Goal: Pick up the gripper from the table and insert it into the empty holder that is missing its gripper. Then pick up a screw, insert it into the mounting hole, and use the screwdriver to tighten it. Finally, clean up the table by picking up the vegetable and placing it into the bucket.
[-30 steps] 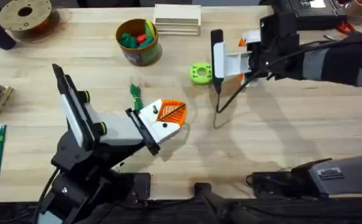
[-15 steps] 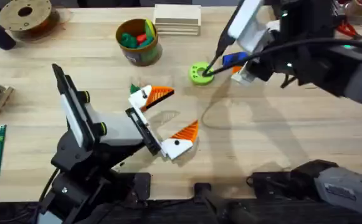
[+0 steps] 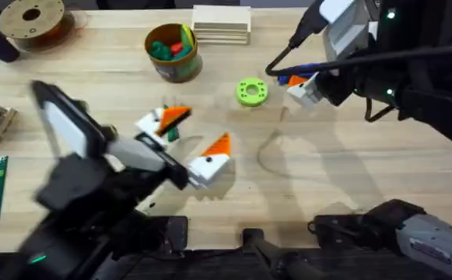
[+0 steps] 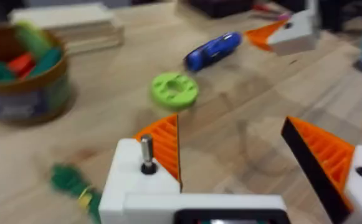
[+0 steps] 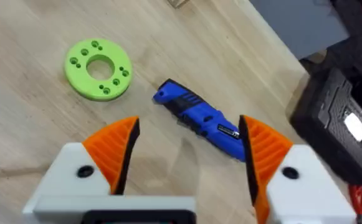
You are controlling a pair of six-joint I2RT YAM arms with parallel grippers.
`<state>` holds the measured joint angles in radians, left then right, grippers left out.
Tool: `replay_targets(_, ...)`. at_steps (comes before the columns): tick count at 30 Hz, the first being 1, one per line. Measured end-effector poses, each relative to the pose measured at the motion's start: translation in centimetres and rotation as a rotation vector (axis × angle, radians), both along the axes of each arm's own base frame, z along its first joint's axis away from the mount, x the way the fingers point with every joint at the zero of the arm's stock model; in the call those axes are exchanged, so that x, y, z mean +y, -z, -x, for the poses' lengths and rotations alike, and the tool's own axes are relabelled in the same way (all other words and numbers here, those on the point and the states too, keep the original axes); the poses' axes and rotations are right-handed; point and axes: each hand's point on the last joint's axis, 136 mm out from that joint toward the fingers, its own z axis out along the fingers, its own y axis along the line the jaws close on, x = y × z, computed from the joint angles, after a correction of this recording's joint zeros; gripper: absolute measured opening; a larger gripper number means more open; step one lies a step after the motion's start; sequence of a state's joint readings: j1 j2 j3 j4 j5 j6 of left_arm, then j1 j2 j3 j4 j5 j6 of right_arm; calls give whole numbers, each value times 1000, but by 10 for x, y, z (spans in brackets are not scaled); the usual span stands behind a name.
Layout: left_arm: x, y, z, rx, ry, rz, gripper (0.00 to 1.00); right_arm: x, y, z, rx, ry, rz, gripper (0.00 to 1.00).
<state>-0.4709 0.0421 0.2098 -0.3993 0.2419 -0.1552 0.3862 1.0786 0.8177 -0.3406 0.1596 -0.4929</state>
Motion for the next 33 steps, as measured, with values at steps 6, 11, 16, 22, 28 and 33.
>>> replay_targets(6,58,-34,-5,284,-307,-250,987,0,0,1,13,42,-50,917)
replay_targets(11,79,-18,-26,490,-456,-391,987,0,0,1,15,49,-58,917)
replay_targets(16,78,15,-48,663,-491,-403,987,-1,3,3,29,52,-55,917)
replay_targets(22,85,41,-58,833,-569,-324,987,-4,12,11,74,54,-36,917)
replay_targets(28,93,64,-85,901,-650,-264,987,-4,12,11,77,54,-35,917)
replay_targets(33,93,104,-79,1072,-683,-309,987,-4,12,11,77,54,-35,917)
